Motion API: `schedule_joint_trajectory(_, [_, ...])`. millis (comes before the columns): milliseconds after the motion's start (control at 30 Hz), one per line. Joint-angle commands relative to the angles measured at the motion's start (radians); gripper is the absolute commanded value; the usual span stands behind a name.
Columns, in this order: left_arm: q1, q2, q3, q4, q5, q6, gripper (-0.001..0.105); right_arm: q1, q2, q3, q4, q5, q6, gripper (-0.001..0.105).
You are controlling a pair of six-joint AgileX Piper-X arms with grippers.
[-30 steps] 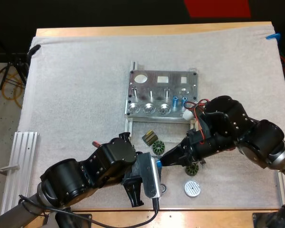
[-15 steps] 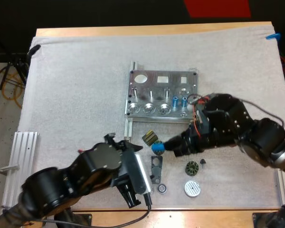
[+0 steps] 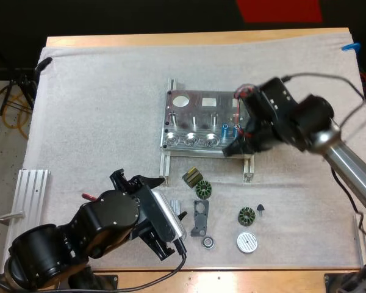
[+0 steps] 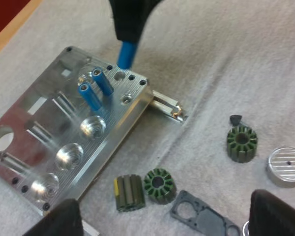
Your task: Load cells from left to right
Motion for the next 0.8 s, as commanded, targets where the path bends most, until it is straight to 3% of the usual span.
schedule_joint_trajectory(0, [-0.002, -0.004, -0.009, 0.0, -0.031, -0.009, 0.068, -0.02, 0.032, -0.034, 0.01, 0.044, -0.041, 0.0])
schedule_joint_trajectory(400, [-0.002, -0.004, -0.009, 0.0, -0.031, -0.009, 0.068, -0.073, 0.247, -0.123, 0.021, 0.13, -0.133, 0.0])
schedule_joint_trajectory(767, [-0.002, -0.004, -0.009, 0.0, -0.031, -0.009, 0.068, -0.073, 0.305, -0.126, 0.0, 0.165, -0.145, 0.0])
